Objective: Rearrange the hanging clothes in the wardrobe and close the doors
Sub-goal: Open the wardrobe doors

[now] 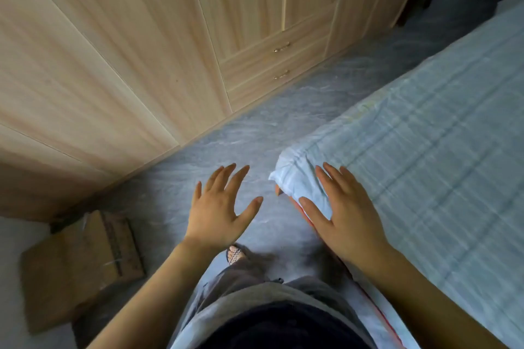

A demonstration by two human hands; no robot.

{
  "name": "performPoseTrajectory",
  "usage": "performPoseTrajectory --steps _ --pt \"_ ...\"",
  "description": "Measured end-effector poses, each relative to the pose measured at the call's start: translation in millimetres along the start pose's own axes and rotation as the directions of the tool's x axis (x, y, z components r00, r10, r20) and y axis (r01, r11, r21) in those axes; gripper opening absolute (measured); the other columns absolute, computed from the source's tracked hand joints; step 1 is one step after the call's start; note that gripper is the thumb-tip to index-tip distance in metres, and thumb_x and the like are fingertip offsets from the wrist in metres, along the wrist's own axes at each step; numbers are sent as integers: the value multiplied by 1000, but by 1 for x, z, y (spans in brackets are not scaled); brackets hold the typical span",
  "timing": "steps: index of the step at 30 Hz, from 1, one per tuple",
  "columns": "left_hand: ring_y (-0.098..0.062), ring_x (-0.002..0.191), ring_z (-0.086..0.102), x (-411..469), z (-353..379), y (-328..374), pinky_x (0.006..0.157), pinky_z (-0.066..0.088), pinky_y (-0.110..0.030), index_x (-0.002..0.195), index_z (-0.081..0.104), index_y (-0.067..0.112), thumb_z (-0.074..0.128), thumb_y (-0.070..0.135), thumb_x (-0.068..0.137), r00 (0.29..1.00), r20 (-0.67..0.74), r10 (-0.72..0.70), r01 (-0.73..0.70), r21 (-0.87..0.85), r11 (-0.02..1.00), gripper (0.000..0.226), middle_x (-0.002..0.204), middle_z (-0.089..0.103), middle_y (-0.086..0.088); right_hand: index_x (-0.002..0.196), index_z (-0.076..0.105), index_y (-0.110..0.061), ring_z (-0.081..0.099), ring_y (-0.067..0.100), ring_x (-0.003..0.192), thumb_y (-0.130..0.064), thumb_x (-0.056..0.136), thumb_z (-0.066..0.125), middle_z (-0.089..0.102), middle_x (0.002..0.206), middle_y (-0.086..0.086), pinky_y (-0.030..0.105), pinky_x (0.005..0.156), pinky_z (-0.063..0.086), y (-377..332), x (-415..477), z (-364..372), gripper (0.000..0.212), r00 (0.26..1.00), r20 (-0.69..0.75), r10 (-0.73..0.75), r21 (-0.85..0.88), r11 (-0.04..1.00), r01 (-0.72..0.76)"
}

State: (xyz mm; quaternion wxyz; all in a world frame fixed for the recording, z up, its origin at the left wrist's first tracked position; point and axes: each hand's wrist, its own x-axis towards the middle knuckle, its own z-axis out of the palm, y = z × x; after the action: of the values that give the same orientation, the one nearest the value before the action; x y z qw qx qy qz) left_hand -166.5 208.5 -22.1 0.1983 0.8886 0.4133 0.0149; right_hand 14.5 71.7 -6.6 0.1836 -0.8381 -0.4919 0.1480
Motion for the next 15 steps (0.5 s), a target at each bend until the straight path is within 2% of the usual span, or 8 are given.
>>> performPoseTrajectory --steps 5,8,12,15 --pt "-21 142 24 43 -58 -83 115 17 -53 145 28 36 17 74 81 990 -112 -84 88 30 996 75 153 30 4 143 36 -17 18 23 143 -70 78 19 29 152 -1 45 114 23 -88 91 21 85 986 30 -161 57 986 159" --pt "-21 142 24 55 -88 -125 114 21 -53 146 26 35 15 74 79 962 -174 -208 213 8 977 78 153 30 4 145 31 -21 13 20 144 -71 78 16 25 154 -5 43 115 20 -135 139 31 86 964 61 -257 73 965 253" --pt "-19 142 23 77 -119 -170 114 21 -52 145 27 34 14 74 76 907 -240 -346 348 -39 937 81 152 31 4 139 43 -16 30 27 138 -71 83 21 39 147 2 46 110 31 -188 202 42 82 915 43 -401 64 915 398" --pt "-20 141 25 103 -139 -197 113 23 -53 145 28 34 15 73 75 860 -292 -418 418 -66 906 81 152 32 3 138 44 -15 34 28 136 -69 84 25 41 146 2 46 109 32 -217 256 51 79 867 77 -493 65 870 489"
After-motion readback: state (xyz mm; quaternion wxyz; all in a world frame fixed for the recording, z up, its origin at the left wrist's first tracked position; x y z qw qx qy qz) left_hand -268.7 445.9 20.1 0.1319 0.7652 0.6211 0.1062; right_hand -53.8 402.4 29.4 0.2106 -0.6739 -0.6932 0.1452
